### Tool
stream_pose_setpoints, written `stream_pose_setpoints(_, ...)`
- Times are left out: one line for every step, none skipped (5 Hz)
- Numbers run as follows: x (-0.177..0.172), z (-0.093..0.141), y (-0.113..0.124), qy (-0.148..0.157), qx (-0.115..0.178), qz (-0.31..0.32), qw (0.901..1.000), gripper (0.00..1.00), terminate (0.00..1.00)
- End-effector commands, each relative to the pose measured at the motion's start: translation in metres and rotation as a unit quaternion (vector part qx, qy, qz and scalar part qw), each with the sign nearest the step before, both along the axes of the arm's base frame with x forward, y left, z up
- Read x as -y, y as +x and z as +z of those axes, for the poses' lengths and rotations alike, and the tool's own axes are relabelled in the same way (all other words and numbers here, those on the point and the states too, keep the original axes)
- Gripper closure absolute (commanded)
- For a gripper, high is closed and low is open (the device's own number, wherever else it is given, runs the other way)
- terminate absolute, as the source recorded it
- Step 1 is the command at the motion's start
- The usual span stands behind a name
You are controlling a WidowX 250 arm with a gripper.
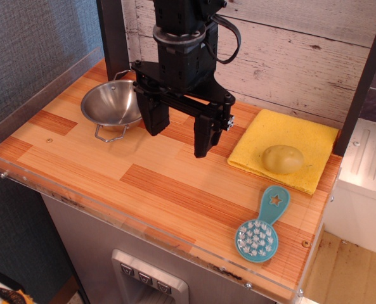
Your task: Put the potato in the pot.
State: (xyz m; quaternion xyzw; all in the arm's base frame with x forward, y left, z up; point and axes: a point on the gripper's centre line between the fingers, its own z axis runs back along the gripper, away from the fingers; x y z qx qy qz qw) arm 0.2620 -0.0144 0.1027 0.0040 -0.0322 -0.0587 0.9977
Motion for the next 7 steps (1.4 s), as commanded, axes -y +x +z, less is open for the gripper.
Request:
stream_pose_setpoints(0.0,0.0,0.0,0.0,0.0,0.0,1.0,0.0,0.0)
stream_pose_setpoints(0.013,-0.008,0.013,-0.006,0.014,0.024,0.9996,0.0,0.0)
stream_pose_setpoints(0.038,-0.018,0.049,-0.019,0.022,0.007,0.9996,0.0,0.0)
stream_pose_setpoints(0.063,-0.02,0.077,-0.002,0.017,-0.005,0.9998,0.0,0.0)
stream_pose_setpoints(0.082,-0.018,0.096,0.013,0.018,-0.019,0.9996,0.0,0.0)
stream_pose_setpoints(0.096,-0.014,0.103,0.021,0.013,-0.032,0.9992,0.0,0.0)
stream_pose_setpoints(0.097,-0.012,0.105,0.022,0.003,-0.038,0.999,0.0,0.0)
